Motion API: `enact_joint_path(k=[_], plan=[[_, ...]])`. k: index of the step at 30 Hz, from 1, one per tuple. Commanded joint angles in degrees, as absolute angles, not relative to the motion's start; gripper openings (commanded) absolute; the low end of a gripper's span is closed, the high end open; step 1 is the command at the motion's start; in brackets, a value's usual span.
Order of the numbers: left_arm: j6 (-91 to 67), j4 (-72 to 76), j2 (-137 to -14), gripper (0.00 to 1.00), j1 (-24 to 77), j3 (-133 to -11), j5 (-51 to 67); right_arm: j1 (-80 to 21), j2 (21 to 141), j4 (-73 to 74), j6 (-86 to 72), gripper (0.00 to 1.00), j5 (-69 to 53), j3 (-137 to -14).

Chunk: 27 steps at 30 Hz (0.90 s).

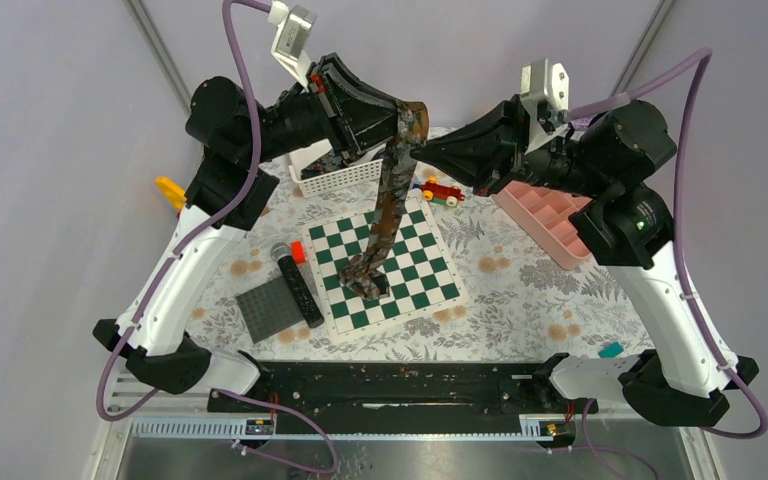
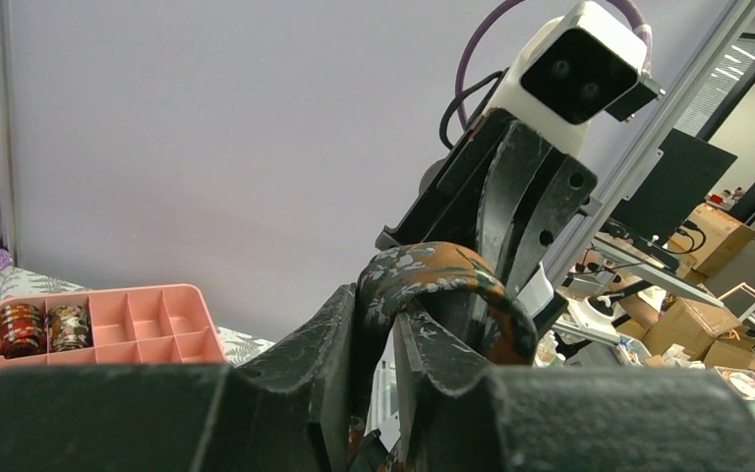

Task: Roll the ties
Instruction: Flatten out the tie at the center of the board.

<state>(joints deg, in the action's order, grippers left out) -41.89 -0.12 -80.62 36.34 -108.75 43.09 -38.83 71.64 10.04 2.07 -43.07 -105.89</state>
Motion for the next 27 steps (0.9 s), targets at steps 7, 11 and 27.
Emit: enact_joint_path(k=[7,11,27], plan=[[-42.3,6.2,-78.0,0.21,37.2,-106.8,44.6,-38.6,73.9,9.7,0.7,0.0,-44.6,-111.4],[-42.4,6.9,-77.8,0.22,37.8,-106.0,44.7,-38.7,74.6,10.3,0.5,0.0,-44.8,-112.6],[-43.8,11.5,-76.2,0.23,38.3,-101.7,45.2,-38.6,74.6,10.4,0.7,0.0,-44.4,-111.9]])
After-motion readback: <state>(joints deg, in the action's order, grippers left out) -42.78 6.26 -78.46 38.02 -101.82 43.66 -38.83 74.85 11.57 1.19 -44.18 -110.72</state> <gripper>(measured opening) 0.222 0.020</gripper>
